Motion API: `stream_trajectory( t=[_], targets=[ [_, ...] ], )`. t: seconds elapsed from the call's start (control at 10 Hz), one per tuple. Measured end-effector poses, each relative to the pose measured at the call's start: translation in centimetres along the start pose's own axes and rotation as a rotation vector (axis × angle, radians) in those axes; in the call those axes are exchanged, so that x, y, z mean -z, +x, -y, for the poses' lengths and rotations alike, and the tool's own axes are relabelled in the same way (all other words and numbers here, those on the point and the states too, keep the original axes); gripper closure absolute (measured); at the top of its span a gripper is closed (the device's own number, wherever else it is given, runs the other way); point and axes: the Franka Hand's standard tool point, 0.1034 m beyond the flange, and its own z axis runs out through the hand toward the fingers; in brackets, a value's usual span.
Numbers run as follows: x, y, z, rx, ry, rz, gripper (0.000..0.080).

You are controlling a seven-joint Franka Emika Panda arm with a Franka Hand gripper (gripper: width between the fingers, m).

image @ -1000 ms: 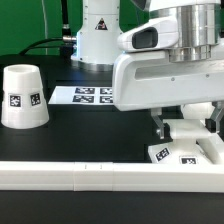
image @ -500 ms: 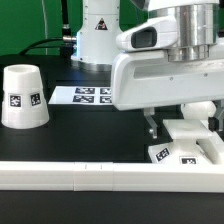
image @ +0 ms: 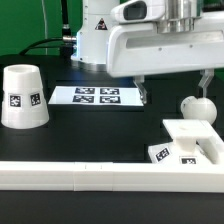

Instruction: Assemble lamp

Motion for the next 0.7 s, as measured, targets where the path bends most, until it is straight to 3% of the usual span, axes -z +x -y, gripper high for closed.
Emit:
stream_trajectory(
  t=[0.3, 0.7],
  targets=[
    [1.0, -0.6, 3.7, -0.125, 0.023, 0.034, 0.0101],
    [0.7, -0.5, 3.8, -0.120, 0.024, 0.032, 0.0101]
  ],
)
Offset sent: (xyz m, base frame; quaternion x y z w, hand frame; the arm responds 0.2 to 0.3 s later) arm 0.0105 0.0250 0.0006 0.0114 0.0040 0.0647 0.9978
